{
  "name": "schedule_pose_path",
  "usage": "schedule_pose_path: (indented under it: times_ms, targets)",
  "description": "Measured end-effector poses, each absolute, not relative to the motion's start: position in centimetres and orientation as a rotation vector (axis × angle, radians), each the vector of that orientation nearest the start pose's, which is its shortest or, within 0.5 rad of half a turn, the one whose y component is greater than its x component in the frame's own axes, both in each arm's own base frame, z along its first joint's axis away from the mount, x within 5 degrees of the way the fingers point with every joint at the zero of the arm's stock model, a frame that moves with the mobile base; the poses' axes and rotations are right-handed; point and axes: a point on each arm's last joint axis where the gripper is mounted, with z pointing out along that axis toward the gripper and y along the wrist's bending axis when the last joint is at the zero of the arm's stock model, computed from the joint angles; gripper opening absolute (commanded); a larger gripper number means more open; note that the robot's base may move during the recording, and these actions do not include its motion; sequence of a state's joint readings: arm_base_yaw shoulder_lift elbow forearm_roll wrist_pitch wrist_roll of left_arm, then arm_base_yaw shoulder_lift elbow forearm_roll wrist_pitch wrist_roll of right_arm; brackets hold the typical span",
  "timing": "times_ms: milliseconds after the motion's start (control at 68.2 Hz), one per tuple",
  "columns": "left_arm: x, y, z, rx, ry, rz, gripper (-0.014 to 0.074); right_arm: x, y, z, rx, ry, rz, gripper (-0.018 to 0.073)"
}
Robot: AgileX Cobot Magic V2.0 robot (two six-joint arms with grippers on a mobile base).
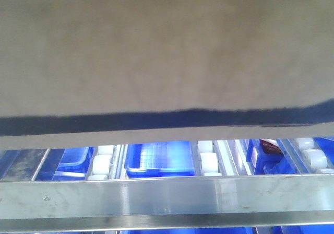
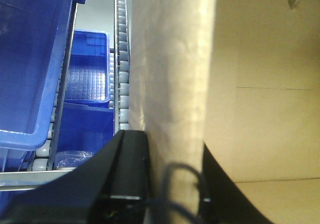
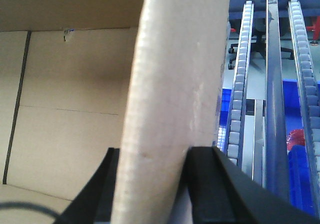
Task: Grab box from left shelf to table start
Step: 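Hold the box with both grippers while the base turns away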
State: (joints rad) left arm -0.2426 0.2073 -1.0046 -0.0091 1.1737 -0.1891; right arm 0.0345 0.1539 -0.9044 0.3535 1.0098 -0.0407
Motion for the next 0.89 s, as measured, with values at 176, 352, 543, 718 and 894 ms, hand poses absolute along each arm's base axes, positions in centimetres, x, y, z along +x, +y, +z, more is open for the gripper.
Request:
schedule_pose_path:
  times_ms: [176, 352, 543, 718, 894]
  targets:
    - [-3.84, 0.87, 40.08, 0.053, 1.871, -0.309, -0.0093, -3.65, 2.54, 39.3, -0.12, 1.719, 0.394, 0.0062]
    - [-3.84, 0.87, 40.08, 0.053, 1.871, -0.309, -0.0093, -3.65, 2.54, 39.3, -0.12, 1.719, 0.394, 0.0062]
    - [-3.84, 0.87, 40.08, 0.053, 1.871, -0.309, -0.0093, -3.65, 2.54, 39.3, -0.122, 1.719, 0.392, 0.0062]
    - [-3.84, 0.87, 40.08, 0.053, 1.871, -0.31, -0.0093, -3.65, 2.54, 39.3, -0.122, 1.719, 0.392, 0.0062]
    - [-3.84, 0.87, 40.08, 0.053, 1.871, -0.31, -0.0093, -3.65, 2.54, 39.3, -0.122, 1.719, 0.392, 0.0062]
